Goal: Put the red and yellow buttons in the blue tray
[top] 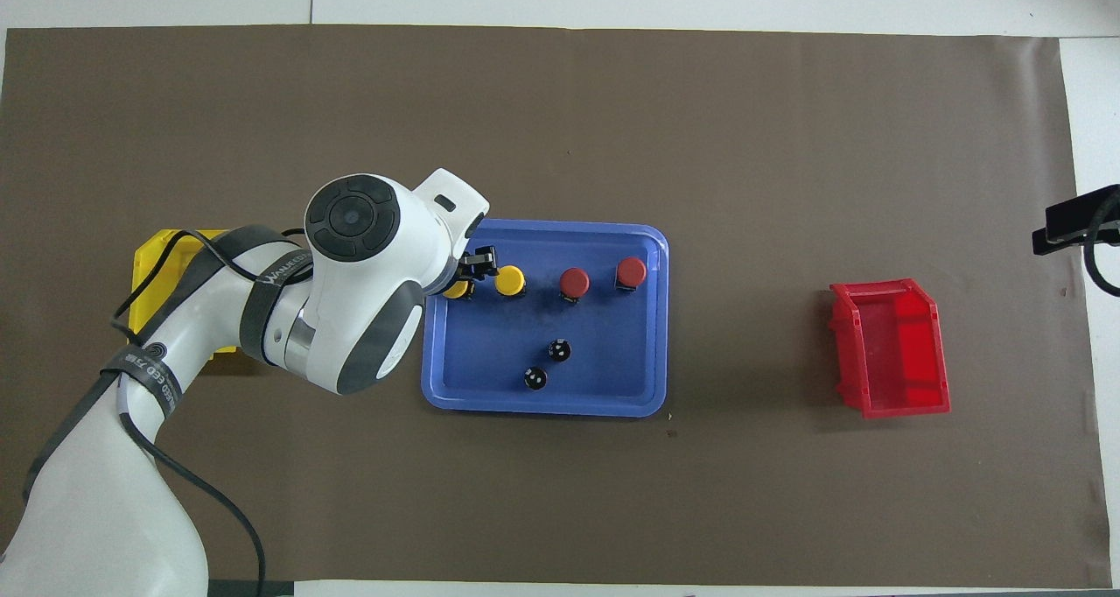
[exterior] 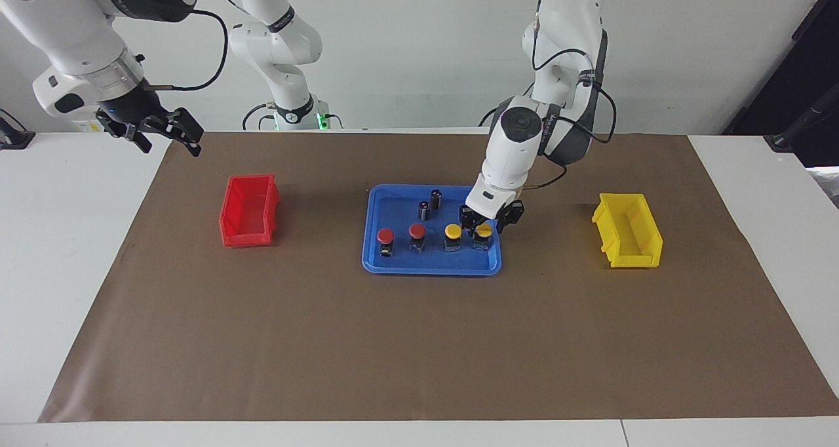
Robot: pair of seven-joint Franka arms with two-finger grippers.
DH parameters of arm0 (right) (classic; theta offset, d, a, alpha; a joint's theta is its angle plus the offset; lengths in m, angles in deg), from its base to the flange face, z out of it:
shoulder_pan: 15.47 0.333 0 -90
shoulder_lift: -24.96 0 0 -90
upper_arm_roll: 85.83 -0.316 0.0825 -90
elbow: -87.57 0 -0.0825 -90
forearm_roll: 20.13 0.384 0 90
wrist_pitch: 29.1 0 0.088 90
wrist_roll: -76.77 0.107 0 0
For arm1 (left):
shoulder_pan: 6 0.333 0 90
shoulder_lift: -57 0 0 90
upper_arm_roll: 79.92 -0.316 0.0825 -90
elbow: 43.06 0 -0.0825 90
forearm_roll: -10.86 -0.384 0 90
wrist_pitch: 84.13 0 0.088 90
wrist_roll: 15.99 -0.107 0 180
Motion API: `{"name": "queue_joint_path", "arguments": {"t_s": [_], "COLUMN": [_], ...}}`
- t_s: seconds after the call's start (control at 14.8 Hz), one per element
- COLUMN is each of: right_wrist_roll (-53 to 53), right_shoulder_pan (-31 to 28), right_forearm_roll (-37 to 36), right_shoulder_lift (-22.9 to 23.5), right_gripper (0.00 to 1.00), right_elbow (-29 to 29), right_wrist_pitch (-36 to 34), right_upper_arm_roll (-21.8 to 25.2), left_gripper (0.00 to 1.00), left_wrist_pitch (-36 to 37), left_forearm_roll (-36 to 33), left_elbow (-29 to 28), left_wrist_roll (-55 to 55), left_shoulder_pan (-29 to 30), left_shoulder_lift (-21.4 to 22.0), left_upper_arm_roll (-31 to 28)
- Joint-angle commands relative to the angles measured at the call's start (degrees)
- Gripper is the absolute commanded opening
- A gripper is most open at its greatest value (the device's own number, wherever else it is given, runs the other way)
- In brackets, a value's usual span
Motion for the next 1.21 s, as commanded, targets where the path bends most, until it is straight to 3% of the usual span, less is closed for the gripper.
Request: {"name": "queue_joint_path", "arguments": {"t_s": [0.0, 0.13, 0.34, 0.67, 0.88, 1.15], "right_wrist_roll": [-1.2, -1.4, -1.4, -1.8, -1.9, -1.9], "right_shoulder_pan": [-0.7, -0.6, -0.4, -0.1, -0.1, 0.0], "right_forearm_roll": [-0.4, -0.4, -0.4, -0.3, -0.4, -0.5], "right_shoulder_lift": [-0.4, -0.4, -0.4, -0.5, -0.5, -0.4], "right_gripper": [1.0, 1.0, 1.0, 1.0, 1.0, 1.0], "right_elbow": [-0.6, -0.6, -0.7, -1.0, -0.8, -0.7], "right_wrist_pitch": [0.0, -0.2, 0.3, 0.2, 0.4, 0.3], "right_upper_arm_roll": [-0.2, -0.3, -0.4, -0.5, -0.5, -0.8], "left_gripper": [0.91, 1.0, 1.0, 1.0, 1.0, 1.0], "left_wrist_pitch": [7.1, 11.6, 20.3, 26.3, 29.5, 31.3], "left_forearm_roll": [1.2, 0.4, -3.5, -3.5, -3.4, -3.4], "left_elbow": [3.3, 4.6, 9.6, 10.2, 10.1, 10.0], "left_wrist_roll": [-1.1, -4.0, -14.6, -31.2, -33.2, -33.7], "left_shoulder_pan": [0.0, 1.5, 7.2, 18.8, 23.5, 24.8], "left_shoulder_lift": [2.3, 4.6, 5.5, 13.3, 16.6, 18.1], "left_upper_arm_roll": [-1.4, -1.6, -1.7, -1.7, -1.7, -2.7]}}
